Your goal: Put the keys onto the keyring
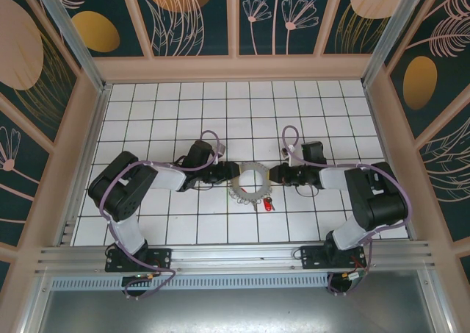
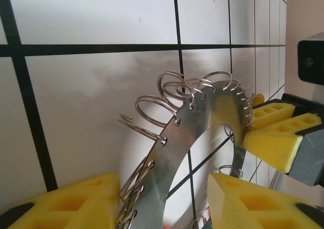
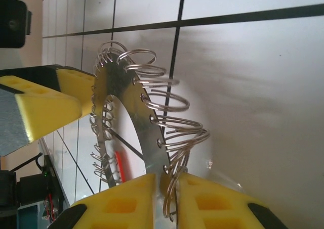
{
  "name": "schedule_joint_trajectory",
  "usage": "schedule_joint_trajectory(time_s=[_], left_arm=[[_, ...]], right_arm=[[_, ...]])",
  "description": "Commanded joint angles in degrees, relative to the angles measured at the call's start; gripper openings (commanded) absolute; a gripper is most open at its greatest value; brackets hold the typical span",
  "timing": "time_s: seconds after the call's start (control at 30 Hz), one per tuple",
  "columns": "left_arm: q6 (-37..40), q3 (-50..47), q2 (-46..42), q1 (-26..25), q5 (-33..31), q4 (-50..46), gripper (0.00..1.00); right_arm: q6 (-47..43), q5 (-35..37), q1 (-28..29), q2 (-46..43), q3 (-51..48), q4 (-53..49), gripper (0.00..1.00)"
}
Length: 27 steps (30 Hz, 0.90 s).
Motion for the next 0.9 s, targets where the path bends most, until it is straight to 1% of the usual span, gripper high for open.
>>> schedule_joint_trajectory(time_s=[0.0,0.13,0.17,0.2,0.3,0.37,0.4,0.43,0.53,0.6,0.67,0.7,0.73,0.77,0.8,0.83,0.87], left_arm=[[-0.8,0.0,1.9,-0.4,-0.3,3.3,0.49],[-0.7,0.2,1.1,-0.5,-1.4,3.1,0.51],[-0.6,0.2,0.6,-0.5,-2.1,2.8,0.53],[-0.4,0.2,0.0,-0.5,-2.9,2.5,0.57],[0.8,0.4,-2.3,-0.3,-5.0,1.1,0.62],[1.6,0.5,-4.3,-0.3,-7.7,-0.6,0.66],[2.1,0.4,-4.9,-0.3,-9.3,-1.2,0.67],[2.6,0.2,-7.6,-0.2,-10.8,-1.7,0.69],[3.6,-0.5,-12.0,0.2,-15.3,-2.9,0.74],[4.3,-1.1,-14.9,0.6,-18.4,-3.7,0.79],[5.0,-2.1,-17.3,1.3,-20.4,-3.5,0.82],[5.1,-2.6,-18.3,1.8,-20.8,-3.2,0.84],[4.9,-3.1,-19.3,2.5,-20.6,-2.7,0.89],[4.8,-3.5,-19.9,3.1,-19.9,-1.7,0.90],[4.5,-4.3,-20.6,4.0,-18.3,0.2,0.91],[4.1,-4.9,-21.3,4.8,-16.8,2.0,0.98],[3.5,-5.4,-21.8,5.5,-15.9,3.5,0.99]], right_arm=[[-1.1,-3.2,-0.5,-1.6,-0.6,2.0,0.16],[-1.2,-3.6,-0.7,-2.4,-0.4,1.6,0.09],[-1.1,-3.5,-0.8,-2.8,-0.4,1.5,0.08],[-1.0,-3.5,-1.0,-3.5,-0.4,1.5,0.06],[-0.4,-4.4,-1.5,-5.3,0.0,1.2,0.02],[0.2,-5.0,-1.9,-6.7,0.4,1.1,0.00],[0.7,-5.4,-2.2,-7.4,0.5,1.3,0.00],[1.3,-5.8,-2.6,-8.2,0.5,1.7,0.00],[3.4,-7.0,-3.7,-10.4,0.6,3.3,0.00],[4.8,-7.6,-4.1,-11.5,0.7,4.3,0.00],[6.1,-8.5,-4.5,-12.6,1.0,5.5,0.00],[6.9,-9.3,-4.7,-13.0,1.3,6.3,0.00],[7.5,-9.6,-4.9,-13.3,1.5,6.7,0.00],[7.8,-9.9,-4.9,-13.7,1.8,7.0,0.00],[8.5,-9.9,-5.1,-14.2,2.2,7.5,0.00],[9.1,-10.0,-5.2,-14.7,2.7,7.7,0.00],[9.4,-10.0,-5.2,-15.1,3.3,7.9,0.00]])
